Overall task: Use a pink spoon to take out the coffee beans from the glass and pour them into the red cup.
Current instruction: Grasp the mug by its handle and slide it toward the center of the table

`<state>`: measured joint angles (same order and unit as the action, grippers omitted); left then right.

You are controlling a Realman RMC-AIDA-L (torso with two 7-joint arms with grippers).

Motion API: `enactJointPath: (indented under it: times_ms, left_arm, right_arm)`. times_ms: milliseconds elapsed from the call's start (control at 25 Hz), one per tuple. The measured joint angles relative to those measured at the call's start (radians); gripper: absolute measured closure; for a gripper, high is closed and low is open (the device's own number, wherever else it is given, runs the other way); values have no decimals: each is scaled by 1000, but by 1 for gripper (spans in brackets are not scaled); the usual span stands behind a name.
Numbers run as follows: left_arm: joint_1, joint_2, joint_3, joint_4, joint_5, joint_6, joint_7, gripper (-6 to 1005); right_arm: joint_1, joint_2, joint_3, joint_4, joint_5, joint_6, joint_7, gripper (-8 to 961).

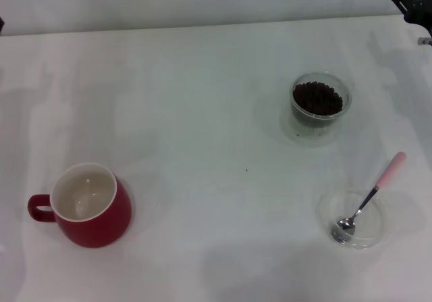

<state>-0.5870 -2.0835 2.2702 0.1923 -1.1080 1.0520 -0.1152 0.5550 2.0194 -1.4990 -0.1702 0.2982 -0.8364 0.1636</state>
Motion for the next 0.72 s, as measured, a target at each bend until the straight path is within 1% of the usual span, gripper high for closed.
enactJointPath:
  times_ms: [280,520,720]
  left_arm:
    - [1,3,-6,-3,-24,1,-6,120]
    - [-25,3,-4,-40,-25,-18,-5,124]
    - [-41,4,3,-42,-17,-40,-3,125]
  right_arm:
    - [-8,2,-2,2,2,4,7,83]
    - [-7,4,-1,3,3,10,8,84]
    - [-3,4,0,5,2,11,8,84]
